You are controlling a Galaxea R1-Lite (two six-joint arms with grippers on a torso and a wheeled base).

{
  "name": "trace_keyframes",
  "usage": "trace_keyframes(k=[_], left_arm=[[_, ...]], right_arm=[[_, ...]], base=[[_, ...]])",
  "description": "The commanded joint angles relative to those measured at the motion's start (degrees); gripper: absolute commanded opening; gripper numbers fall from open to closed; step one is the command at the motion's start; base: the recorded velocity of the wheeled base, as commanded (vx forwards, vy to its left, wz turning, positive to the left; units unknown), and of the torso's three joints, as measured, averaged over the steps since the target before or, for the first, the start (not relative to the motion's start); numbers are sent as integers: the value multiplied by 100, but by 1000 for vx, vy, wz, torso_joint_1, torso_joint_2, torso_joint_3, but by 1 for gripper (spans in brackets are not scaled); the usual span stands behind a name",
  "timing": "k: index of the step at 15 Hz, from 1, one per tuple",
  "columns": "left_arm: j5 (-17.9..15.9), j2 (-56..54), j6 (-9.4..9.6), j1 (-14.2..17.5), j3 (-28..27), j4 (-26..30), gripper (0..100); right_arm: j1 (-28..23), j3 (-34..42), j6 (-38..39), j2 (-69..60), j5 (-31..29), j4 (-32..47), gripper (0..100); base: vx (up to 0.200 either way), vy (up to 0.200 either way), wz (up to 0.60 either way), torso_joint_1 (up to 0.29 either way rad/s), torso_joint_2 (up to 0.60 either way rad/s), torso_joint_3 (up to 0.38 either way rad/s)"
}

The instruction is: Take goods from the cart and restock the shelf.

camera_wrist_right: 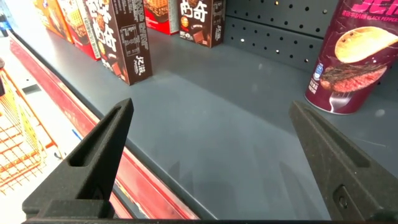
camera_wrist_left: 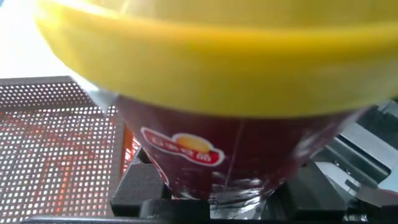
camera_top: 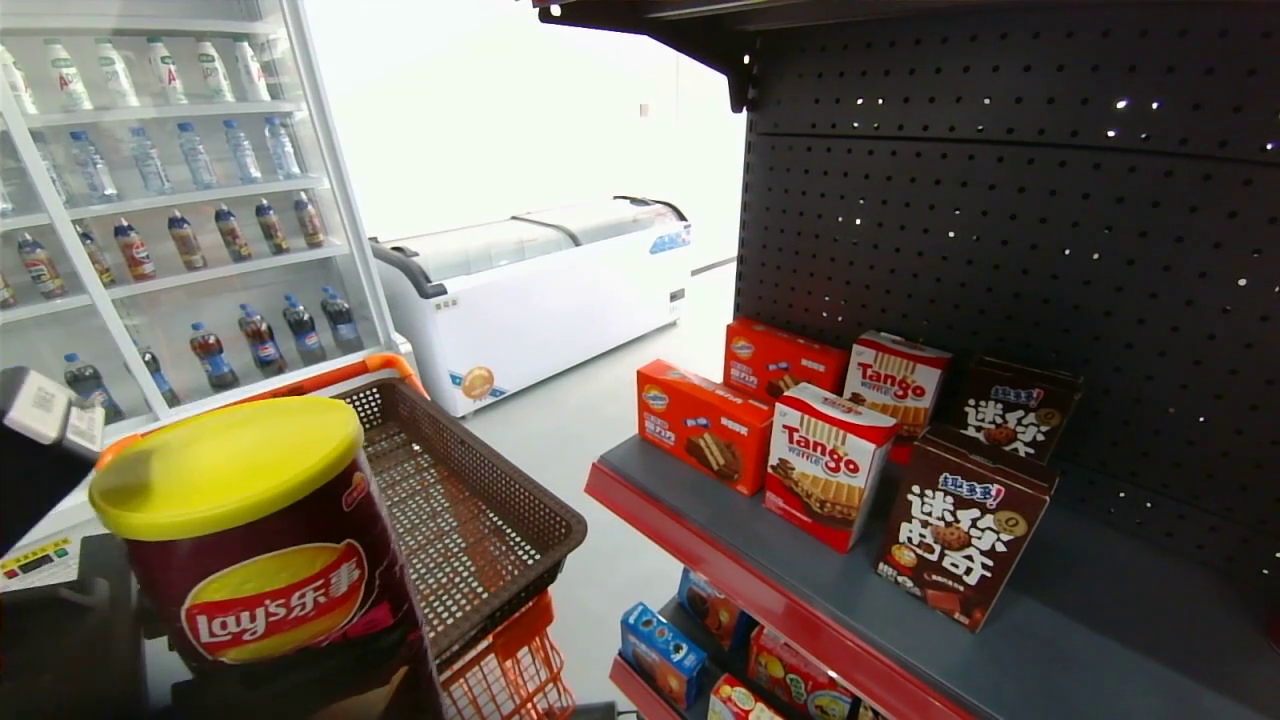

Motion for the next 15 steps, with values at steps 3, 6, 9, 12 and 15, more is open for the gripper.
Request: trace_keyframes(k=[3, 6, 9, 12, 15], left_arm=[[0, 949, 19, 83, -398, -310, 0], [-17, 1590, 19, 232, -583, -934, 0], [-35, 2056, 28, 312, -732, -1330, 0], [-61, 2144, 28, 294, -873, -1321, 0], [-61, 2100, 28, 268, -873, -1321, 0]], right_arm=[[4, -6, -3, 0, 0, 3, 100], [4, 3, -3, 0, 0, -5, 100], [4, 3, -3, 0, 0, -5, 100], [4, 3, -3, 0, 0, -5, 100], [4, 3, -3, 0, 0, -5, 100]], base=[[0, 0, 0, 0, 0, 0], [0, 0, 0, 0, 0, 0], [0, 0, 0, 0, 0, 0], [0, 0, 0, 0, 0, 0], [0, 0, -200, 1, 2, -1]])
